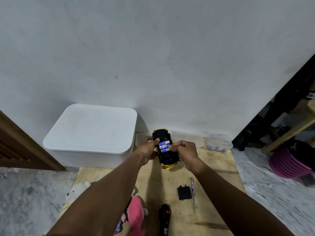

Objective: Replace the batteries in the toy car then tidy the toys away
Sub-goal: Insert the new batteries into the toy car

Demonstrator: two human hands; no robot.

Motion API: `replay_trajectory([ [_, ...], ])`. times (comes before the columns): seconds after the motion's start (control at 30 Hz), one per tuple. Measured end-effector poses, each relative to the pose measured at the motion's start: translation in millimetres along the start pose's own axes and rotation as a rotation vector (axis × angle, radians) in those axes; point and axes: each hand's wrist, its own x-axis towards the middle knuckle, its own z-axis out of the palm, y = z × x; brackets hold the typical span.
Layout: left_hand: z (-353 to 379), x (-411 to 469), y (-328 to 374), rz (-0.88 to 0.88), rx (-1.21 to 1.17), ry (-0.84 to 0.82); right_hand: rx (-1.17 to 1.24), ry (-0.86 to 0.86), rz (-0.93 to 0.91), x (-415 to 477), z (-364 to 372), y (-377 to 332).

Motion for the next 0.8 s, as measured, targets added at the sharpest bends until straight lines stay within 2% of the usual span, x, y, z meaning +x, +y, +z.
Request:
replay_trajectory([
  [0.23, 0.3, 1.1, 5.5, 0.004, 0.035, 0.006, -0.087, -0.009, -0.053, 5.1, 1.8, 3.3],
  [0.43, 2.8, -2.0, 18.5, -0.004, 0.110, -0.086, -0.074, 0.010, -0.110, 6.9, -0.5, -0.4],
  [0.6, 4.2, -3.4, 17.4, -0.012, 0.122, -0.073, -0.006, -0.021, -0.093, 8.5, -17.7, 18.9],
  [0.63, 3.6, -2.8, 15.1, -0.016, 0.118, -0.065, -0.047, 0.006, -0.097, 9.9, -23.8, 29.4],
  [0.7, 1.9, -2.1, 10.4, -0.023, 0.103, -0.051, -0.302, 0.021, -0.171, 13.8, -40.0, 56.0],
  [0.8, -2.3, 0.6, 6.0, -0.029, 0.080, -0.051, -0.867, -0.201, -0.250, 16.3, -60.6, 95.1],
])
